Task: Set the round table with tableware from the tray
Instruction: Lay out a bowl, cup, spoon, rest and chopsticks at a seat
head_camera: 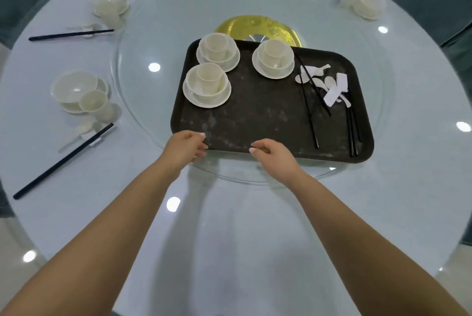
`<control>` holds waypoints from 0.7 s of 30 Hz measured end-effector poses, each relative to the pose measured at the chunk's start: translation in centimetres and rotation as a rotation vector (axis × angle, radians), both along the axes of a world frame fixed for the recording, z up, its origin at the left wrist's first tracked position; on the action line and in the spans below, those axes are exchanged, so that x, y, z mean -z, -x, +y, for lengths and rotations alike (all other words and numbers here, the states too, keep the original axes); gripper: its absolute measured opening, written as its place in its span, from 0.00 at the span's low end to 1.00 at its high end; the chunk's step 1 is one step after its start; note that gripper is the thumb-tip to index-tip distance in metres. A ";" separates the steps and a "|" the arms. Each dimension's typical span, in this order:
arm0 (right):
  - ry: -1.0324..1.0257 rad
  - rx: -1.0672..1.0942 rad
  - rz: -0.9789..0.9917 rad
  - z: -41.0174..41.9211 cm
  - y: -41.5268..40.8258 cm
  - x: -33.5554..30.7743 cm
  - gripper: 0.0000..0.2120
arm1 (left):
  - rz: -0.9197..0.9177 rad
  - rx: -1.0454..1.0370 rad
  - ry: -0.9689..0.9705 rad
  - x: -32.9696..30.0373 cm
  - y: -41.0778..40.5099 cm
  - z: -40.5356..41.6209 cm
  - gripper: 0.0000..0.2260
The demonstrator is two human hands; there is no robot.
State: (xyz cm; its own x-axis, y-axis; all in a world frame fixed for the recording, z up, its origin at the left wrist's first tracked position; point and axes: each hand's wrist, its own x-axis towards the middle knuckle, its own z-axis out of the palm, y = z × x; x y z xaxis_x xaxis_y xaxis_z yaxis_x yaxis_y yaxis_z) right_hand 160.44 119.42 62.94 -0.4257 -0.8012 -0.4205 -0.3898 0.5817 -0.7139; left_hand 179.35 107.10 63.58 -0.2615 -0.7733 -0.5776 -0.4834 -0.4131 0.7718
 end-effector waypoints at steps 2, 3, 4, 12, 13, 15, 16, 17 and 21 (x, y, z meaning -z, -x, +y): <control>-0.017 -0.021 -0.015 -0.6 0.5 0.6 0.15 | 0.030 -0.041 -0.067 0.2 1.1 -1.3 0.09; -0.025 -0.034 -0.021 -0.8 0.6 0.8 0.16 | 0.054 -0.069 -0.098 0.3 1.6 -1.9 0.08; -0.031 -0.041 -0.026 -1.2 1.0 1.0 0.16 | 0.078 -0.097 -0.128 0.4 2.3 -2.5 0.08; -0.052 0.006 -0.136 -4.0 3.8 3.1 0.13 | 0.104 -0.311 -0.187 3.4 6.2 -7.6 0.22; -0.051 0.012 -0.153 -4.2 4.0 3.3 0.13 | 0.103 -0.340 -0.168 3.8 6.6 -8.0 0.20; -0.049 0.026 -0.180 -4.6 4.2 3.9 0.14 | 0.112 -0.406 -0.141 4.4 7.3 -8.8 0.15; -0.049 0.040 -0.191 -4.8 4.3 4.1 0.15 | 0.113 -0.434 -0.128 4.7 7.7 -9.0 0.13; -0.050 0.055 -0.194 -5.0 4.4 4.3 0.16 | 0.111 -0.455 -0.114 4.8 7.9 -9.2 0.11; -0.034 0.089 -0.181 -5.1 4.6 4.8 0.17 | 0.137 -0.522 -0.100 5.1 8.2 -9.5 0.09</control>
State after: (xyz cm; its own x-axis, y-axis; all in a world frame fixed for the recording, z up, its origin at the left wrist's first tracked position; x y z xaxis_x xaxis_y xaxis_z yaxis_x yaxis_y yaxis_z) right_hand 155.83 114.37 58.17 -0.4090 -0.7479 -0.5229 -0.2033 0.6333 -0.7468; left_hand 171.17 97.57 58.47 0.0647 -0.7634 -0.6427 -0.0926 -0.6459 0.7578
